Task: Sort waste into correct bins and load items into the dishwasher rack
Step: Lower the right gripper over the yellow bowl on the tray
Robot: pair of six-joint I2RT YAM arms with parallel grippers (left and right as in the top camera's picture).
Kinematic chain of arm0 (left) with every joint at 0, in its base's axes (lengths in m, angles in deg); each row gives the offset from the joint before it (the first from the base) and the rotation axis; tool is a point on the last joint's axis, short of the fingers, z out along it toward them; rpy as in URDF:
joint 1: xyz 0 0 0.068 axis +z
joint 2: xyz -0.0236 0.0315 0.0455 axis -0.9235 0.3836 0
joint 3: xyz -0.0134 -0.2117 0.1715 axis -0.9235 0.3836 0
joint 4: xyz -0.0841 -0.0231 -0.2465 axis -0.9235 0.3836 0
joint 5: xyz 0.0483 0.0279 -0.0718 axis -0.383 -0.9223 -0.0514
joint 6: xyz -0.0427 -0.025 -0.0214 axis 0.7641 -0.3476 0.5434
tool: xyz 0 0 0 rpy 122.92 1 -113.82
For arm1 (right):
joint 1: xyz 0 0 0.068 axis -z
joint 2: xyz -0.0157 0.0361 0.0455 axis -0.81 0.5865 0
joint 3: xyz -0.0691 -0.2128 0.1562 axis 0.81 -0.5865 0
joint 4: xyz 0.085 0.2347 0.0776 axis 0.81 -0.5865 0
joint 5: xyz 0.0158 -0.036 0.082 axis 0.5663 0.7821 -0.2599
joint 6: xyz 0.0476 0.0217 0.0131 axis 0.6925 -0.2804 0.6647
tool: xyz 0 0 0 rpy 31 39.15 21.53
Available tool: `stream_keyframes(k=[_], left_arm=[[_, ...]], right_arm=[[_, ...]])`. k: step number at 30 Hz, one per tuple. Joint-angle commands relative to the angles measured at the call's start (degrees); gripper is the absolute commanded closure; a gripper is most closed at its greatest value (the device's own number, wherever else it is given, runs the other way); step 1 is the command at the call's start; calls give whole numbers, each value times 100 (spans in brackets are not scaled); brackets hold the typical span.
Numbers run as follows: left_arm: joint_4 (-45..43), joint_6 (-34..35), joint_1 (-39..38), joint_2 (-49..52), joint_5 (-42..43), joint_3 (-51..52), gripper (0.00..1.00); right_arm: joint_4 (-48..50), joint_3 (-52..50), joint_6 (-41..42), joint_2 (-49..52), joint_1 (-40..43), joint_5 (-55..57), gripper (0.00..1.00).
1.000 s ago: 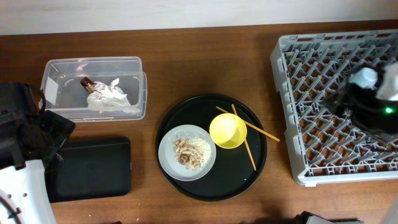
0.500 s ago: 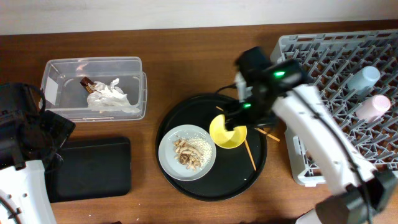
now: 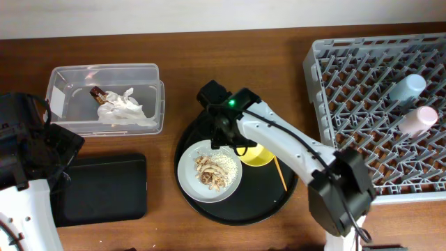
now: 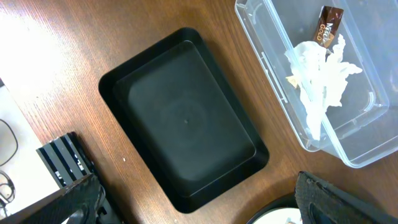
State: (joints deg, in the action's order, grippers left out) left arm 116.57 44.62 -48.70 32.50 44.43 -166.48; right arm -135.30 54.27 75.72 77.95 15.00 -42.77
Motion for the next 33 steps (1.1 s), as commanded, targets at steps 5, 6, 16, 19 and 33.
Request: stream_keyframes(k=[5, 6, 16, 19, 33], left_arm=[[7, 52, 28, -61, -22, 11, 1], [9, 55, 28, -61, -24, 13, 1], [7, 52, 28, -61, -22, 11, 1], [9, 55, 28, -61, -22, 11, 1], [9, 52, 28, -61, -22, 11, 1]], right_arm=[[424, -2, 282, 490, 39, 280, 35], [466, -2, 282, 490, 50, 278, 38], [693, -46, 330, 542, 195, 612, 48], [684, -131, 542, 542, 245, 616, 48], [734, -455, 909, 542, 273, 463, 53]])
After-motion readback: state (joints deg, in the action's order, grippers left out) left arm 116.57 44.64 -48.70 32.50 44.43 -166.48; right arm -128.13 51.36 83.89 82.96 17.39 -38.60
